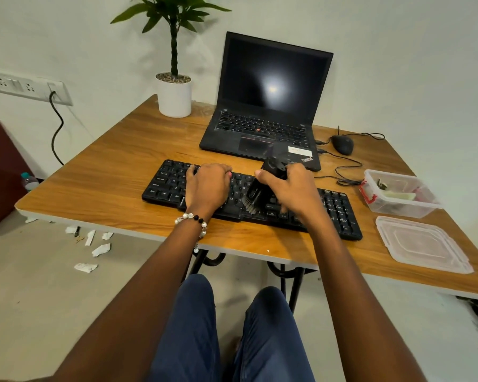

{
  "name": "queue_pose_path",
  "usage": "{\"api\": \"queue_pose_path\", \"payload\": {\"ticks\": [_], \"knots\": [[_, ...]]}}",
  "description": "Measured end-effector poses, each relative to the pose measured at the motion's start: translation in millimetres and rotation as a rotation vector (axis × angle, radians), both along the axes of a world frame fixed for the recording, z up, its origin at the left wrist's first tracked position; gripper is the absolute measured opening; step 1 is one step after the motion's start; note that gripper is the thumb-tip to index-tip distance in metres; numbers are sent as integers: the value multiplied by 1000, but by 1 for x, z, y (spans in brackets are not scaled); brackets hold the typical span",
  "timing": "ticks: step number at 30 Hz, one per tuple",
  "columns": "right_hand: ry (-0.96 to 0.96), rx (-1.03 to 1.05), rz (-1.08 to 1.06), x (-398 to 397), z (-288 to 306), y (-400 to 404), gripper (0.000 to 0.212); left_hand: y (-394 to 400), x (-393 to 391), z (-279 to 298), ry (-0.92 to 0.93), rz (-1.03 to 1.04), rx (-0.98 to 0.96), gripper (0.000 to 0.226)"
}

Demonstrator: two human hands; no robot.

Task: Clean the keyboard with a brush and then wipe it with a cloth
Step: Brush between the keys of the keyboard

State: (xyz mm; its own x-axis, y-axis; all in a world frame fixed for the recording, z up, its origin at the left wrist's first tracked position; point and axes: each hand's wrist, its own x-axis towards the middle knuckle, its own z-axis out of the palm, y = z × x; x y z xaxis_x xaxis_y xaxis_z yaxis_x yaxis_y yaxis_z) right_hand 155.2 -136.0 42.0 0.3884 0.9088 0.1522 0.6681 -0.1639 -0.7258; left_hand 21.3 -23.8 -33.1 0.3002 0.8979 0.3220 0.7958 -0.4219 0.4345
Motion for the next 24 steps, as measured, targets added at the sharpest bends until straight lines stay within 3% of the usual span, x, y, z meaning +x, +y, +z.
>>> {"api": "queue_pose_path", "payload": {"ticks": [3,5,9,13,15,19,21,24], "knots": [[175,50,7,0,3,-7,39,0,0,0,5,5,6,32],[177,105,-25,-4,1,-9,41,0,1,0,14,8,8,32],[47,19,-130,-1,-10,-13,44,-2,0,0,32,-2,27,33],[-331,-51,-308,7,-2,-24,45,-4,-1,1,31,1,39,33],[-395,-12,-315,6,2,-26,42,-4,-1,1,33,-1,42,33],[72,102,-126,-7,-7,-24,38,-2,-1,-1,36,4,43,34],[109,74,-147,-7,-18,-25,40,-2,-1,-1,37,2,46,34],[15,6,-241,3,-22,-30,48,-2,0,-2,38,0,54,34]]}}
